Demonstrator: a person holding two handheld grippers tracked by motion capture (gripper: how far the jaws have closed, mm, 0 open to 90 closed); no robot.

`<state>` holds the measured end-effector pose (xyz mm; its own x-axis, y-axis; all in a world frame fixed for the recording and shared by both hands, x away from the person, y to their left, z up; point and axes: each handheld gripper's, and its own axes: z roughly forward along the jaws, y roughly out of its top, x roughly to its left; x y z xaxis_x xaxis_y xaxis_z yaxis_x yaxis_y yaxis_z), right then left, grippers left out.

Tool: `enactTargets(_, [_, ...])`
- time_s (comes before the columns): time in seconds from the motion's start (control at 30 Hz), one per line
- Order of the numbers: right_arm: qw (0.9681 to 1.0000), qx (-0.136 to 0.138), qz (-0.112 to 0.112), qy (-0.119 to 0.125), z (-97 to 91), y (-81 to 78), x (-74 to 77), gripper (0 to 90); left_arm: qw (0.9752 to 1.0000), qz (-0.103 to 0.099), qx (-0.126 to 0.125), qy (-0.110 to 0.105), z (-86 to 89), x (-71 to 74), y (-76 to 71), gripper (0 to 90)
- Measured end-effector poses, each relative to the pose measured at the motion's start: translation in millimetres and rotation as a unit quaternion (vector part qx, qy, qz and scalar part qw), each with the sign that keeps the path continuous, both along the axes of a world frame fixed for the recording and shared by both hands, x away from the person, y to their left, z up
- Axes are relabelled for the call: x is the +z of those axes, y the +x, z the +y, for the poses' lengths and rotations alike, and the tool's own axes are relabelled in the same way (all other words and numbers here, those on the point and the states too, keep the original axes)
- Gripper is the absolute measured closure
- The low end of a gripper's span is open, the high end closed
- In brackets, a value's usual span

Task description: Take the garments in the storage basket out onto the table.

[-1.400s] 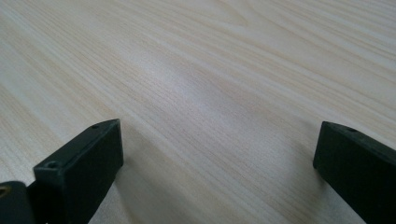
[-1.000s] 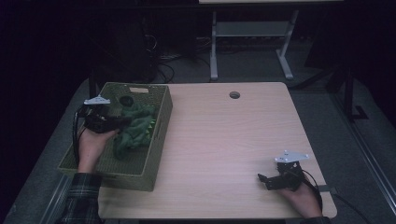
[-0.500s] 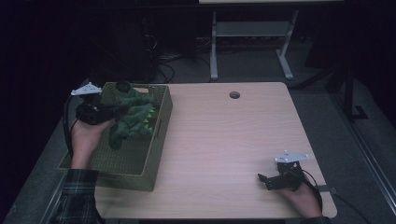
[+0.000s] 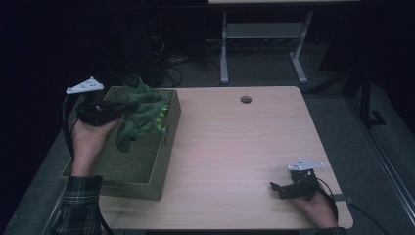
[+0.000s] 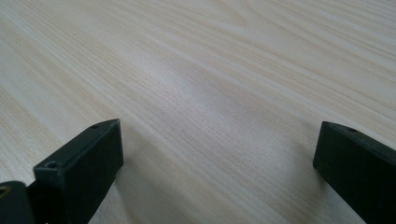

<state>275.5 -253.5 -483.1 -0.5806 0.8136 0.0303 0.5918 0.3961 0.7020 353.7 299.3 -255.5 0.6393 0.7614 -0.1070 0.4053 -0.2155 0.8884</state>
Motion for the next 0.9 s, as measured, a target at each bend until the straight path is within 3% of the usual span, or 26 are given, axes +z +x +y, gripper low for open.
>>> enactTargets(0.37, [1.0, 0.0, 0.0, 0.0, 0.0, 0.0, 0.0, 1.0, 0.9991, -0.005, -0.039, -0.013, -26.5, 8.7, -0.7, 80.5])
enactTargets(0.9, [1.0, 0.0, 0.0, 0.0, 0.0, 0.0, 0.0, 1.0, 0.9957, -0.01, -0.09, -0.017, -76.6, 12.9, -0.8, 80.6])
